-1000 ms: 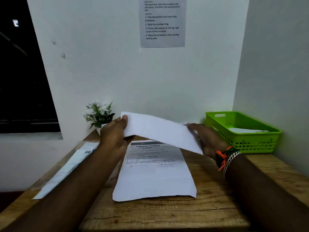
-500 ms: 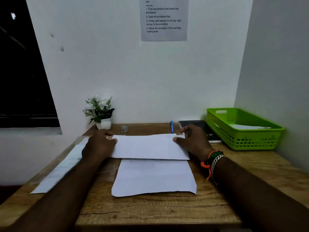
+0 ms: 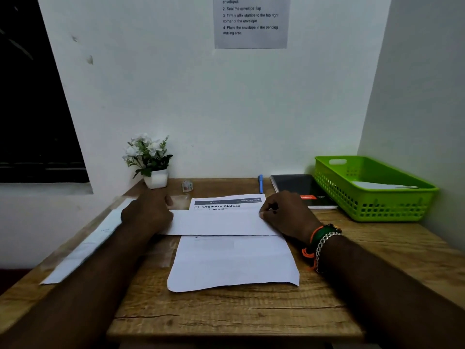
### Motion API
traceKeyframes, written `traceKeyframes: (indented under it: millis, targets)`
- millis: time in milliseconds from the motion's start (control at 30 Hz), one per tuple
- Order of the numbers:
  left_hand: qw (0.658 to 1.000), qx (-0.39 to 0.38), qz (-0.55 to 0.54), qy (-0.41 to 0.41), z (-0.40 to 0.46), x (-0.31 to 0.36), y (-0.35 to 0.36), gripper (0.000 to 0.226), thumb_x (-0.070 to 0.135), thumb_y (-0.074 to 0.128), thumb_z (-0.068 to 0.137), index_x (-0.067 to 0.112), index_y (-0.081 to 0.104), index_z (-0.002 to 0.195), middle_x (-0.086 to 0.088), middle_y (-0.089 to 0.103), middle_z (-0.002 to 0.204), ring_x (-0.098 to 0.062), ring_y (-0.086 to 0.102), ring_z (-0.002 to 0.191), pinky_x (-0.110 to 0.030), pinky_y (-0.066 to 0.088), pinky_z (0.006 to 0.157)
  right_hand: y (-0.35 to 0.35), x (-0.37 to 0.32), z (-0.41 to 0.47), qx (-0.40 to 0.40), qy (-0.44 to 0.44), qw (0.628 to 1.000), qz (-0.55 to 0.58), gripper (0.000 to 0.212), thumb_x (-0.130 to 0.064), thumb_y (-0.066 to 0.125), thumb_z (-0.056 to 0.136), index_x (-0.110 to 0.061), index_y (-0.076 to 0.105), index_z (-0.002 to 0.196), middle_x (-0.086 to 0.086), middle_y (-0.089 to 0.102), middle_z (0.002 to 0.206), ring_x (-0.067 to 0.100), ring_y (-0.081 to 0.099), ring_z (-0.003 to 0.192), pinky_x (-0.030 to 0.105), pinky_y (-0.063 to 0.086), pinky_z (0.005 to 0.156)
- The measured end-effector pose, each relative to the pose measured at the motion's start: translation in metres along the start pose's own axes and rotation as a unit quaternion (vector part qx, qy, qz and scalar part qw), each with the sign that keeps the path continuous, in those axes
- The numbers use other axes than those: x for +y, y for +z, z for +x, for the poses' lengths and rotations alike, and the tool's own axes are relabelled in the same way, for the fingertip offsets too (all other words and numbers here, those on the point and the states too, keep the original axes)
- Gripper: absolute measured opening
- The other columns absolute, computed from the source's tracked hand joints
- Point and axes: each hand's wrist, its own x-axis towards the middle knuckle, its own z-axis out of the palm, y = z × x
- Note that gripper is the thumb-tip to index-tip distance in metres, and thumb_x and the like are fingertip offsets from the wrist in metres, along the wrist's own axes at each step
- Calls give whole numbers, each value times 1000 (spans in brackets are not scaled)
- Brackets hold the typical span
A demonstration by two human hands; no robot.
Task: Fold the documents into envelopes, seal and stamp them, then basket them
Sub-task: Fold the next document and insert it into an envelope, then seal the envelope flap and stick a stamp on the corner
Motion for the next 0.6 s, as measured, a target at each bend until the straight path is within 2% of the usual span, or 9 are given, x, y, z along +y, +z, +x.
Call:
traceKeyframes:
  millis: [100, 167, 233, 300, 400, 500, 600]
  targets:
    - [998, 4, -2, 69, 29, 12, -3, 23, 17, 67, 79, 34, 60, 94, -5, 62, 115, -31, 63, 105, -40, 55, 84, 4, 1, 2, 38, -10, 999, 9, 7, -21, 73, 83, -20, 79, 78, -8, 75, 87, 5, 59, 80, 20, 40, 74]
    - [995, -9, -18, 102, 56, 18, 3, 33, 15, 69, 82, 29, 63, 111, -10, 60, 123, -32, 62, 108, -42, 54, 87, 5, 3, 3, 57, -28, 998, 7, 6, -23, 73, 83, -24, 77, 79, -13, 71, 86, 4, 55, 83, 23, 40, 76]
    - [993, -22, -19, 111, 81, 18, 14, 44, 19, 74, 85, 23, 60, 126, -15, 59, 125, -31, 61, 110, -39, 50, 84, 6, 4, 4, 67, -43, 997, -5, 4, -25, 73, 85, -27, 75, 82, -16, 64, 86, 6, 54, 88, 24, 36, 76]
    - [993, -30, -23, 114, 100, 17, 27, 51, 24, 77, 86, 18, 58, 133, -18, 62, 123, -32, 61, 109, -35, 45, 81, 8, 8, 7, 81, -53, 995, -13, 3, -26, 73, 86, -27, 75, 84, -18, 60, 85, 8, 55, 88, 24, 34, 75]
    - [991, -54, -10, 119, 120, 16, 42, 56, 25, 78, 86, 19, 57, 138, -22, 64, 127, -38, 64, 111, -38, 50, 87, 11, 14, 13, 97, -56, 994, -9, 2, -27, 73, 85, -27, 74, 82, -17, 61, 81, 11, 58, 85, 25, 36, 74]
    - [985, -80, 34, 147, 130, 15, 50, 55, 14, 73, 85, 21, 60, 138, -18, 63, 132, -35, 64, 117, -38, 50, 91, 14, 17, 17, 99, -60, 993, 0, 4, -27, 73, 85, -26, 75, 81, -18, 64, 81, 7, 59, 82, 24, 37, 74]
    - [982, -89, 17, 167, 133, 15, 53, 50, 0, 70, 81, 17, 65, 127, -7, 69, 125, -28, 66, 115, -27, 44, 78, 13, 16, 19, 101, -61, 993, 18, 5, -26, 73, 84, -26, 74, 79, -18, 68, 81, 1, 58, 77, 17, 37, 72]
